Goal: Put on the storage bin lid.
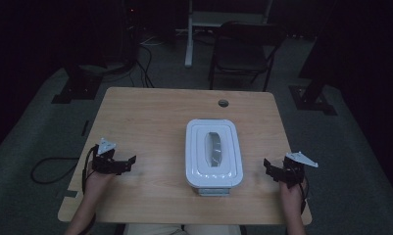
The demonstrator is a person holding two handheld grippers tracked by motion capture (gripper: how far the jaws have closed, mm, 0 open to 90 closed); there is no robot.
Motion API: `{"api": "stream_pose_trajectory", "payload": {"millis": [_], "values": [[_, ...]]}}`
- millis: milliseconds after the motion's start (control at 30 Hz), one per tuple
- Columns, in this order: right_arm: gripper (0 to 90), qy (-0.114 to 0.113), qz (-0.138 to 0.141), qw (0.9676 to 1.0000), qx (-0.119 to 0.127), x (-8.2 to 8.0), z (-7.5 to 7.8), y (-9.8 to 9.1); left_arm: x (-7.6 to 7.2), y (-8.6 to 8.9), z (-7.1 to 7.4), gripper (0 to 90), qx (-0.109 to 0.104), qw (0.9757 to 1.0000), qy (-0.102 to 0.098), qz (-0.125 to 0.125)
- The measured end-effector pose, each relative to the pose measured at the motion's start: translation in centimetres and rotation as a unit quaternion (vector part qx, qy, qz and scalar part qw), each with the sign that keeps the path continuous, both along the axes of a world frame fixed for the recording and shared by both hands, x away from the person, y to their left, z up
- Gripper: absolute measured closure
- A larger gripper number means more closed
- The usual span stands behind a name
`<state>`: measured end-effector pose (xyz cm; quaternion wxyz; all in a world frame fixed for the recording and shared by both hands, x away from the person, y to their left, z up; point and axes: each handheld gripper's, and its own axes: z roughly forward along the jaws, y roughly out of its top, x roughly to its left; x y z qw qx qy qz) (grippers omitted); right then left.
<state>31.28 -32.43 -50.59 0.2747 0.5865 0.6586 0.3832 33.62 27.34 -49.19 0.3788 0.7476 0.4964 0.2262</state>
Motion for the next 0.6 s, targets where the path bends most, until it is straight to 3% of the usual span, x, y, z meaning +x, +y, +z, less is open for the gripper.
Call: {"api": "stream_pose_trajectory", "payload": {"millis": [300,367,600], "values": [[13.4,0.017,-0.026,0.9995,-0.010,-0.6,-0.8,-0.9,-0.8,1.8,-0.1,1.4,0.011,0.9986,0.006,0.051],[13.3,0.022,-0.033,0.9992,-0.009,-0.7,-1.1,-1.0,-0.9,2.4,-0.2,1.4,0.006,0.9980,0.010,0.062],[13.3,0.041,-0.042,0.9980,-0.025,-0.4,-1.9,-1.0,-1.4,4.0,-0.4,1.4,0.017,0.9941,0.029,0.103]]}}
